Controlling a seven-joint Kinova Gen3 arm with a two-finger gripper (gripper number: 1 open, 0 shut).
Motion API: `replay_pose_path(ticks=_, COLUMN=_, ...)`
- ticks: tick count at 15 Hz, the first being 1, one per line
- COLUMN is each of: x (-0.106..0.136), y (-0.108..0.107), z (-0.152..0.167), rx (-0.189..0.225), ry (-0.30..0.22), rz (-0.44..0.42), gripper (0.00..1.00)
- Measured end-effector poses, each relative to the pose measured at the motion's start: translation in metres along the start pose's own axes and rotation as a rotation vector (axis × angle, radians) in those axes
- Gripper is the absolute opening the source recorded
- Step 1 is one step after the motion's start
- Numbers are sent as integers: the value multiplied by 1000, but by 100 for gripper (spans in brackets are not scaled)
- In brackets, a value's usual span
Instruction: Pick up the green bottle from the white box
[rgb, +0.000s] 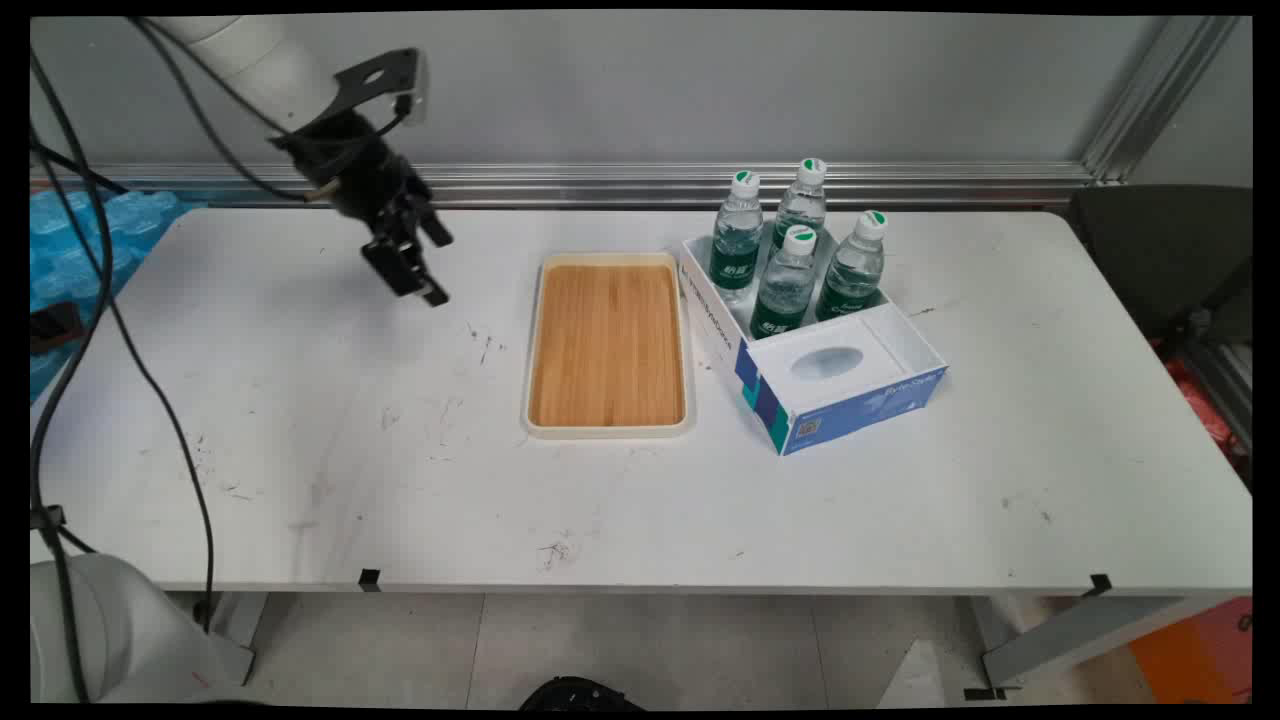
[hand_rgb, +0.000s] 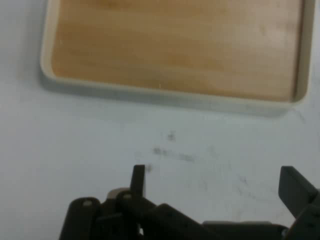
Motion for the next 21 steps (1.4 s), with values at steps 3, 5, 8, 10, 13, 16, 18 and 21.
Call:
replay_pose_path(ticks=3, x=25, y=-1, z=-2, rx=11, ry=44, rz=20, gripper=100)
replay_pose_path(ticks=5, x=46, y=-2, z=-4, rx=19, ry=77, rz=34, gripper=100)
replay_pose_path(ticks=8, x=73, y=-3, z=-5, rx=28, ry=110, rz=48, gripper=100)
replay_pose_path(ticks=10, x=94, y=-4, z=-6, rx=33, ry=133, rz=58, gripper=100)
replay_pose_path(ticks=13, x=127, y=-3, z=-7, rx=36, ry=171, rz=77, gripper=100)
replay_pose_path(ticks=16, x=157, y=0, z=-7, rx=35, ry=212, rz=90, gripper=100)
replay_pose_path(ticks=18, x=181, y=4, z=-5, rx=34, ry=253, rz=92, gripper=100)
replay_pose_path(ticks=21, x=209, y=8, z=6, rx=34, ry=311, rz=90, gripper=100)
